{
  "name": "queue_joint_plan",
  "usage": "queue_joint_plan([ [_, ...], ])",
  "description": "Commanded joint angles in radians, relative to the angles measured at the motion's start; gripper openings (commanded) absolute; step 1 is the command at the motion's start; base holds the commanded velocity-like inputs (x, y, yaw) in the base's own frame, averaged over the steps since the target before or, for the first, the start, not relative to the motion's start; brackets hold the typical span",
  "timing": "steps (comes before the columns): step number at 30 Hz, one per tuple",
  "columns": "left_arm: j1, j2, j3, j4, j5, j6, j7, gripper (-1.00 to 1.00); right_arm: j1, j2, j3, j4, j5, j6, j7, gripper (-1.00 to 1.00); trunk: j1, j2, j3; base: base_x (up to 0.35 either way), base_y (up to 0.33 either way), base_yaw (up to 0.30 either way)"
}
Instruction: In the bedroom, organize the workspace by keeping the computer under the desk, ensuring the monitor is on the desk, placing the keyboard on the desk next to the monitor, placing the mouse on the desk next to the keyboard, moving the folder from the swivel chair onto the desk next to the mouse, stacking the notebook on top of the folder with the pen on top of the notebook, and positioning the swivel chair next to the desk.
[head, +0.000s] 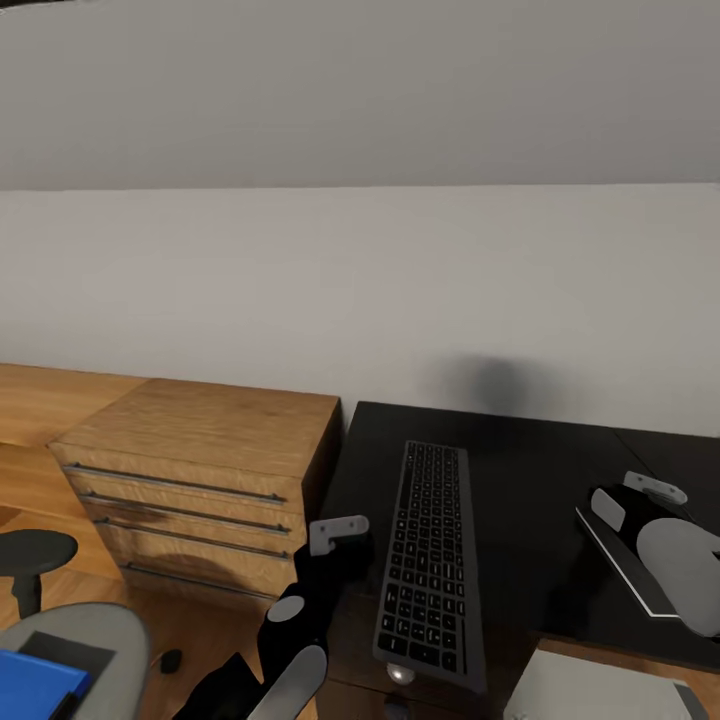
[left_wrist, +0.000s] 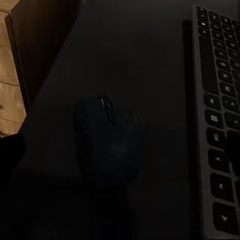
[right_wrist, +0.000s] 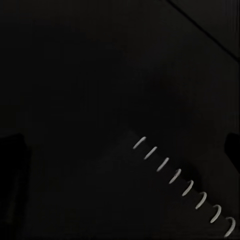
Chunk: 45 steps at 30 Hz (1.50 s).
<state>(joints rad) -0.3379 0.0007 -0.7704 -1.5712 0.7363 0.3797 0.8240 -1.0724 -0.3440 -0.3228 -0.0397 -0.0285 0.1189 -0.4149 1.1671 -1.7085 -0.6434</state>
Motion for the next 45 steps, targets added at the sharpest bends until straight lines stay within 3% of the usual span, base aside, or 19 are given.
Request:
queue_joint_plan([
  [1, -0.001, 0.0, -0.001, -0.001, 0.005, 0.004, 0.007, 1.0, 0.0, 0.0, -0.008, 0.027, -0.008, 0.013, -0.002, 1.0, 0.0, 0.0, -0.001, -0.096, 0.0, 0.0],
  [13, -0.001, 0.001, -0.001, -0.001, 0.005, 0.004, 0.006, 1.0, 0.0, -0.001, -0.009, 0.027, -0.008, 0.013, -0.001, 1.0, 0.0, 0.0, -0.001, -0.161, 0.035, 0.0],
  [45, -0.001, 0.001, -0.003, -0.002, 0.005, 0.004, 0.006, 1.0, 0.0, 0.0, -0.009, 0.027, -0.008, 0.014, 0.002, 1.0, 0.0, 0.0, -0.001, -0.026, 0.038, 0.0],
])
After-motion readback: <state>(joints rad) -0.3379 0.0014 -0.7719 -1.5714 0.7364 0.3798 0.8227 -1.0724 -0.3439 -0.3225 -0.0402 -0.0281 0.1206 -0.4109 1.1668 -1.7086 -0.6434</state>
